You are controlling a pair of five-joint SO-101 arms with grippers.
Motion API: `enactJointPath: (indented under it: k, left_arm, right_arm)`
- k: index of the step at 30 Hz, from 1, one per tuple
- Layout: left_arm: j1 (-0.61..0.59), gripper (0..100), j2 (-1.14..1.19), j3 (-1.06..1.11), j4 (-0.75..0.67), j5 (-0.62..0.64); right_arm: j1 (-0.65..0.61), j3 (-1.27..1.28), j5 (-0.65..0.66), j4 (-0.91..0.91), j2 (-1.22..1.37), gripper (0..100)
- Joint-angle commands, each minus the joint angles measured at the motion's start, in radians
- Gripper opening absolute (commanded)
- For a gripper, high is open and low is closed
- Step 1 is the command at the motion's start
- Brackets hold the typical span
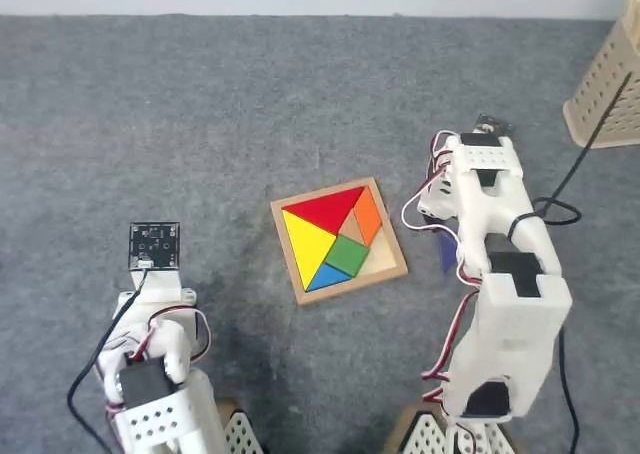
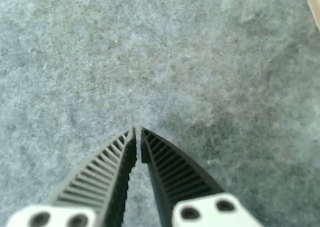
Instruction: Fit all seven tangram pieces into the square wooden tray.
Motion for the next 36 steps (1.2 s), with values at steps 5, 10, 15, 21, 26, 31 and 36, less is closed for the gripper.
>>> enactJointPath:
  k: [5, 10, 15, 21, 26, 31, 36]
  left_arm:
    - [-0.003, 1, -0.014, -0.007, 0.008, -0.005]
    - [-0.003, 1, -0.014, -0.007, 0.008, -0.005]
    - [-0.003, 1, -0.014, -0.007, 0.008, -0.005]
    - [-0.003, 1, -0.014, -0.007, 0.008, -0.005]
    - [-0.003, 1, -0.014, -0.007, 0.008, -0.005]
    - [-0.003, 1, -0.014, -0.007, 0.008, -0.005]
    - [-0.003, 1, -0.014, -0.007, 0.008, -0.005]
  right_arm:
    - [-0.01, 0.021, 0.038, 0.01, 0.001, 18.7]
    - [-0.015, 0.026, 0.097, 0.054, -0.004, 18.7]
    - [-0.012, -0.009, 0.235, 0.059, -0.004, 18.6]
    - [-0.021, -0.072, 0.512, 0.134, -0.007, 18.8]
    - [-0.021, -0.081, 0.546, 0.131, -0.062, 18.8]
    - [-0.033, 0.046, 0.551, 0.081, -0.277, 18.8]
    - [-0.111, 0.232, 0.552, -0.035, -0.42, 19.1]
